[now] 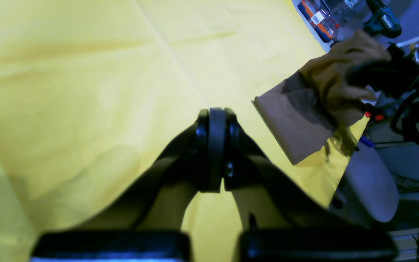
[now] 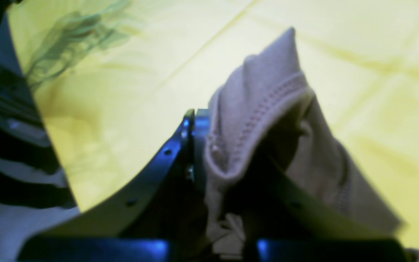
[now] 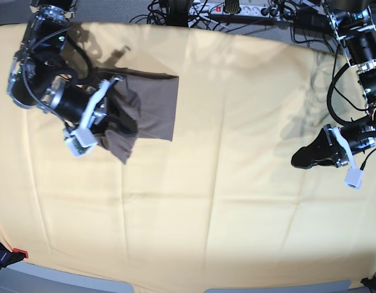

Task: Fold the T-shirt properly
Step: 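Lift the strip end with the right gripper and fold it over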

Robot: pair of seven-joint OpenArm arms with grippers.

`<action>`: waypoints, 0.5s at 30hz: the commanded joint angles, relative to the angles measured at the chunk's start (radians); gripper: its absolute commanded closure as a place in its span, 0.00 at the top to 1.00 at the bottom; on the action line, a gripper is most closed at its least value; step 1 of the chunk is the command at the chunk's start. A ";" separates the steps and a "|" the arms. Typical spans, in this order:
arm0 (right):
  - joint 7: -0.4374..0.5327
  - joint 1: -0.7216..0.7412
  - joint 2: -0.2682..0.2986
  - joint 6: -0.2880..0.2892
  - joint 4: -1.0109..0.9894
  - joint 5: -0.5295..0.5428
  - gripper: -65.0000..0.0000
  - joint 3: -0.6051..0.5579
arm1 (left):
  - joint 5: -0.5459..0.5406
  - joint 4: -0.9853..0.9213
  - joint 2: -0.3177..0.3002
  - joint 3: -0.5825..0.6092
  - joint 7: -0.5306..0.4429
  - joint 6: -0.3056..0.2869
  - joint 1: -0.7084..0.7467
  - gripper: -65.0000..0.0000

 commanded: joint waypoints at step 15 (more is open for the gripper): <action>-0.073 0.102 -0.016 0.002 0.154 0.108 0.74 -0.009 | -0.031 0.016 -0.019 -0.006 -0.015 -0.005 0.002 0.00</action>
